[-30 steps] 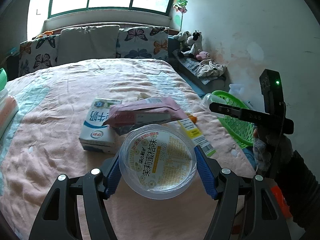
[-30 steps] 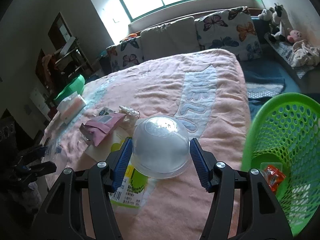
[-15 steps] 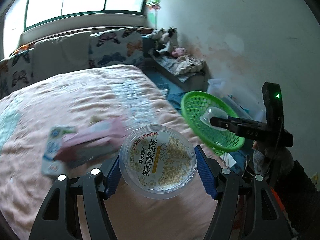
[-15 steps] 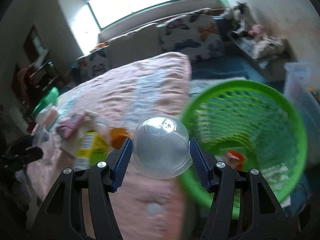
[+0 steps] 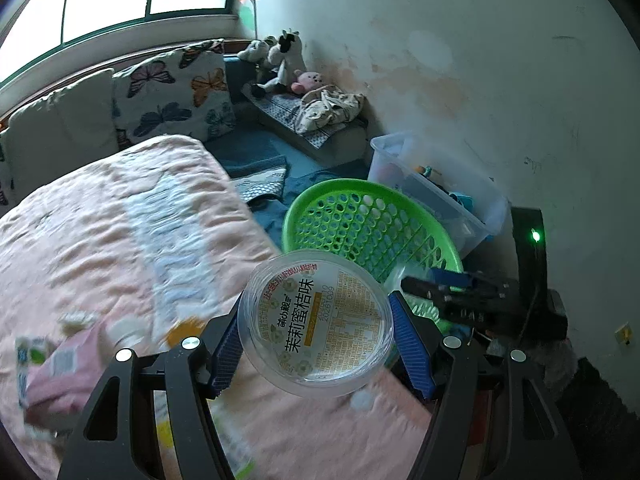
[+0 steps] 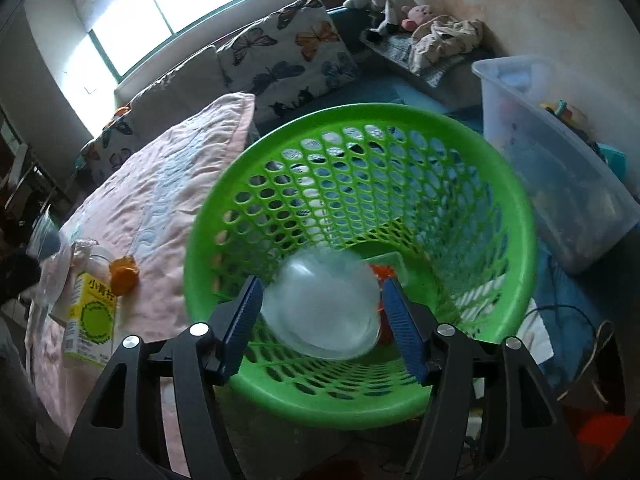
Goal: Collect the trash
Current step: 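Carry the dome lid and the tub over the green basket with both grippers, then release the dome lid into the basket with the right gripper while the left drops the tub in, then move both tools back toward the bed items, then grasp the pink wrapper with the right gripper and lift it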
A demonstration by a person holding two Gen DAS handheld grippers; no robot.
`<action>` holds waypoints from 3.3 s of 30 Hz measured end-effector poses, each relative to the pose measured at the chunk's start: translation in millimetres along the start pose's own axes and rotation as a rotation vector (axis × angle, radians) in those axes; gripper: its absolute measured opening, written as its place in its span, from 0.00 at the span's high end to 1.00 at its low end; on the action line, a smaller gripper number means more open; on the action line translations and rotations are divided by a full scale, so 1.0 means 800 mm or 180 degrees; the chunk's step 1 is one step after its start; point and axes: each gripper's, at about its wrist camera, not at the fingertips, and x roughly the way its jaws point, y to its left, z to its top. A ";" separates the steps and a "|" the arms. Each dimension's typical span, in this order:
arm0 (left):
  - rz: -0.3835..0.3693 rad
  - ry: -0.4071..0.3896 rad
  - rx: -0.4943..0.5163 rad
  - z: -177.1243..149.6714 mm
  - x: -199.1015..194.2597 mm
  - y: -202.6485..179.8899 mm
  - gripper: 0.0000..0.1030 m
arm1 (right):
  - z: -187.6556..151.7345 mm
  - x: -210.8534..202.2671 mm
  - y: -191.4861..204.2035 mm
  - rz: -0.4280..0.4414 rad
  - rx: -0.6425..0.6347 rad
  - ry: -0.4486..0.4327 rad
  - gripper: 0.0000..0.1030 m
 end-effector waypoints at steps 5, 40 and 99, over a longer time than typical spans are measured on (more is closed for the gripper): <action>-0.0051 0.0089 0.0020 0.022 0.034 -0.013 0.37 | -0.003 -0.019 -0.014 -0.0026 0.0015 -0.0100 0.33; 0.0089 0.0044 -0.0062 -0.020 0.014 -0.017 0.22 | -0.045 -0.090 0.032 0.0090 -0.0248 -0.0397 0.32; 0.1074 -0.0403 -0.1375 -0.231 -0.206 0.212 0.22 | -0.008 0.021 0.414 0.1644 -0.2682 0.0355 0.21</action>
